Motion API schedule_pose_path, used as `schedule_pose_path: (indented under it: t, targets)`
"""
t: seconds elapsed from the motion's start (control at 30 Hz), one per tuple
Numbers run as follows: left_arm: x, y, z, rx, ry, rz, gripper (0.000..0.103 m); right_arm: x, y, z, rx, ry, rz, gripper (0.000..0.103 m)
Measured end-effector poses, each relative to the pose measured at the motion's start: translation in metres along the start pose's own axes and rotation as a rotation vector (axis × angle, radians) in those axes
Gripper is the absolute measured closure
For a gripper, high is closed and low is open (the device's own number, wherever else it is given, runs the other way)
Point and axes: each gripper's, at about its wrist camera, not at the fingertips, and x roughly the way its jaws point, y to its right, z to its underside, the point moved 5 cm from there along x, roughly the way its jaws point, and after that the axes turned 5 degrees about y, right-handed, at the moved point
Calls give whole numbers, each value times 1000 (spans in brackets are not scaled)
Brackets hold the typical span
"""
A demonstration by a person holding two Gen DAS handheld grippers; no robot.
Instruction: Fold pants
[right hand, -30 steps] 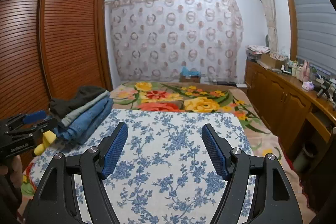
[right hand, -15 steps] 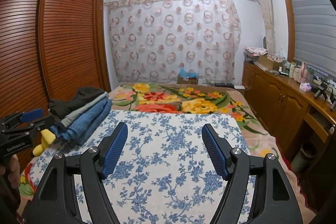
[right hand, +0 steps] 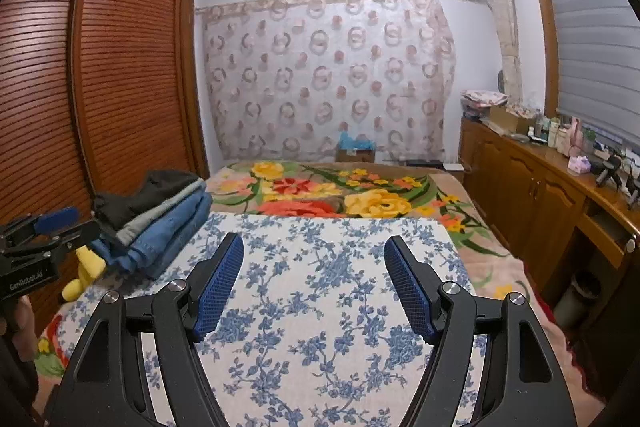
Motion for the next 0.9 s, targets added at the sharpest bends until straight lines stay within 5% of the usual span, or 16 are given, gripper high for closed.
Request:
schedule_pose_path:
  t: [0.9]
  targets:
    - [0, 0, 0, 1, 1, 0, 46, -1, 1, -1, 3, 2, 2, 28]
